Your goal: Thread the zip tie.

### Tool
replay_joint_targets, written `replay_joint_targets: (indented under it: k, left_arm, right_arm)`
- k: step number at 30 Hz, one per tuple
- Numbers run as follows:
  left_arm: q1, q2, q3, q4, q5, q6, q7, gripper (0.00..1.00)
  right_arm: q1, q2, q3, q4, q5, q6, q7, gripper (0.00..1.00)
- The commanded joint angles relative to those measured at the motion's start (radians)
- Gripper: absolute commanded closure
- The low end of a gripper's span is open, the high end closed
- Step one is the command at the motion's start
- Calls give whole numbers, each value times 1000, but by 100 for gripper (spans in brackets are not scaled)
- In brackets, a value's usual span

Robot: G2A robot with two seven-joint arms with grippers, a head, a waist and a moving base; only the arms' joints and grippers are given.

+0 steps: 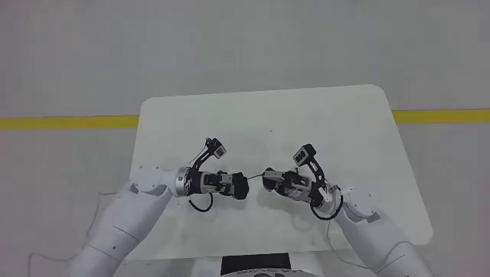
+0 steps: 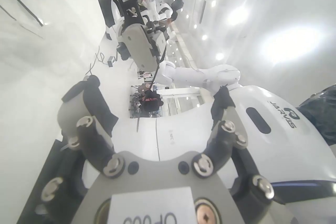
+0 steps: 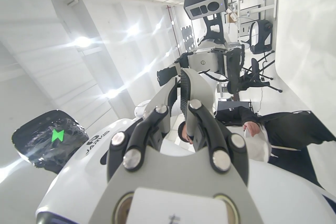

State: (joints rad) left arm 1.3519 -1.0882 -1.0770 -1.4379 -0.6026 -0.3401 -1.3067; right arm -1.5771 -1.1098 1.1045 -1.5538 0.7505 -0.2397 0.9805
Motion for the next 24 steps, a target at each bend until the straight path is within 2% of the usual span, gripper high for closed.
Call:
replay_joint_targets:
  k: [1, 4, 7, 17, 18, 19, 22, 24]
  left_arm:
    - [0, 0, 0, 0, -1, 0, 0, 0]
    - [0, 0, 0, 0, -1, 0, 0, 0]
    - [6, 0, 9, -18, 11, 8, 38, 0]
    - [8, 6, 21, -19, -12, 0, 40, 0]
    - [8, 6, 22, -20, -13, 0, 40, 4]
    - [9, 7, 21, -20, -14, 0, 41, 12]
    - [11, 8, 20, -22, -18, 0, 44, 50]
    - [13, 9, 18, -24, -20, 0, 46, 52]
  right_arm:
    - [0, 0, 0, 0, 0, 0, 0, 100]
    - [0, 0, 0, 0, 0, 0, 0, 100]
    - [-3, -2, -6, -17, -7, 5, -27, 100]
    - [0, -5, -18, -17, -17, 6, -27, 100]
    - [1, -5, -18, -15, -23, 8, -29, 100]
    - [0, -5, -18, -14, -30, 10, -31, 100]
    - [1, -3, -16, -14, -60, 25, -40, 100]
    - [-1, -1, -13, -16, -73, 30, -43, 100]
